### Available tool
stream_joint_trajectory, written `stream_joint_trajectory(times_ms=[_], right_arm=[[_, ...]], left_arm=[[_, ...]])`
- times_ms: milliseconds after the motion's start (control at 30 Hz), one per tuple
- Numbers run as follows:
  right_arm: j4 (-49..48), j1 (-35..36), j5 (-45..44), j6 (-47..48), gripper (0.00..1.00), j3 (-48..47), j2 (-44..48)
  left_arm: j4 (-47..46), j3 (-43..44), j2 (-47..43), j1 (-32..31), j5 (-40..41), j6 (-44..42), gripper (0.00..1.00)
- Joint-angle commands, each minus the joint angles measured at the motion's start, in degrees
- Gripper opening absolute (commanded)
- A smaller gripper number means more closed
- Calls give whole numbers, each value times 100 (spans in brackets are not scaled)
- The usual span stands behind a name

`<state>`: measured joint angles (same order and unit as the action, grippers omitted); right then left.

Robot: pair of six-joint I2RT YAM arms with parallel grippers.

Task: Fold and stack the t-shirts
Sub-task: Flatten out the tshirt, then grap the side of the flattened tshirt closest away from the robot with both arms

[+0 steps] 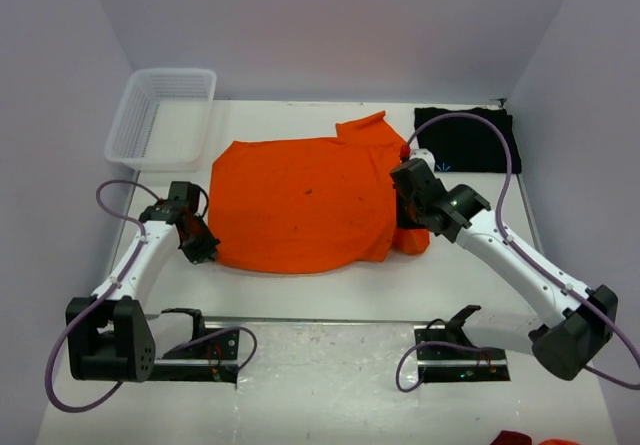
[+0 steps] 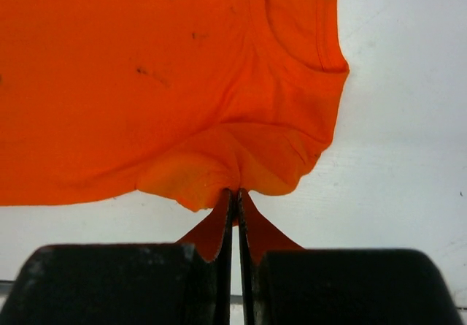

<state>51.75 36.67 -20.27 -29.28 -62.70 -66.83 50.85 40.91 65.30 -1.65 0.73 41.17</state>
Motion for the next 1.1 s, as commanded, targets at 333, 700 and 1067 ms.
stream_joint_trajectory(times_ms=[333, 700, 1067], right_arm=[[-595, -449, -12, 783, 0, -1016, -1490], [-578, -986, 32, 1099, 0, -1526, -1851], [-516, -1205, 155, 1319, 0, -2202, -2589]], left_arm=[[-611, 1068, 1309, -20, 436, -504, 0], [-831, 1438, 1820, -20, 235, -724, 0], [-1007, 1648, 2110, -28, 85, -873, 0]])
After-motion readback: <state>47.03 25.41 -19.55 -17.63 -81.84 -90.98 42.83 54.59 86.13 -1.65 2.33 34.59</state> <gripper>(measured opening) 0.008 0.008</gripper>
